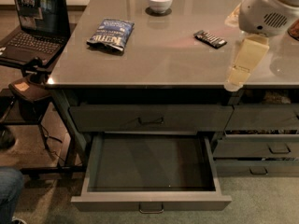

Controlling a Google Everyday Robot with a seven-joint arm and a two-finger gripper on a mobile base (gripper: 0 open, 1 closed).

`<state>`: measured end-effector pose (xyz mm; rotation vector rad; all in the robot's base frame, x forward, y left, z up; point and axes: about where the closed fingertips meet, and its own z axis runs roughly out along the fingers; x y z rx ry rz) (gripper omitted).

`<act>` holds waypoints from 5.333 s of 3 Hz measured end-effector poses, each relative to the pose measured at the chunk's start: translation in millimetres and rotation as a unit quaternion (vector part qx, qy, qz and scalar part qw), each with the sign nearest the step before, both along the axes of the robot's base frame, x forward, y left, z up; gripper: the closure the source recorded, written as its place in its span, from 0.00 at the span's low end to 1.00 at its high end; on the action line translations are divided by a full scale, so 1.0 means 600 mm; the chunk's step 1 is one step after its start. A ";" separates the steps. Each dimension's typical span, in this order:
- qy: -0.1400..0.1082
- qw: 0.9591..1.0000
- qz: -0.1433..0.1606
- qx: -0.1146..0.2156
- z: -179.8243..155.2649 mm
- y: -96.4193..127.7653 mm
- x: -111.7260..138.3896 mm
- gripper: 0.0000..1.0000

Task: Place blue chip bag into middle drawer

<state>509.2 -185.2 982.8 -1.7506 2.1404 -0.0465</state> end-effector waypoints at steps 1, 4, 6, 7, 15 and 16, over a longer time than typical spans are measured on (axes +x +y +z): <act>0.019 0.995 0.083 0.057 -0.016 0.063 0.050 0.00; -0.069 0.936 0.253 0.234 0.168 0.297 0.139 0.00; -0.130 0.943 0.136 0.275 0.134 0.228 0.235 0.00; -0.161 0.937 0.121 0.286 0.150 0.233 0.262 0.00; -0.087 0.957 0.050 0.273 -0.149 0.345 0.550 0.00; -0.062 0.958 0.053 0.276 -0.193 0.376 0.556 0.00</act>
Offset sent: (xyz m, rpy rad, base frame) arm 0.1124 0.1887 0.1730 0.6054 -0.2145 0.6640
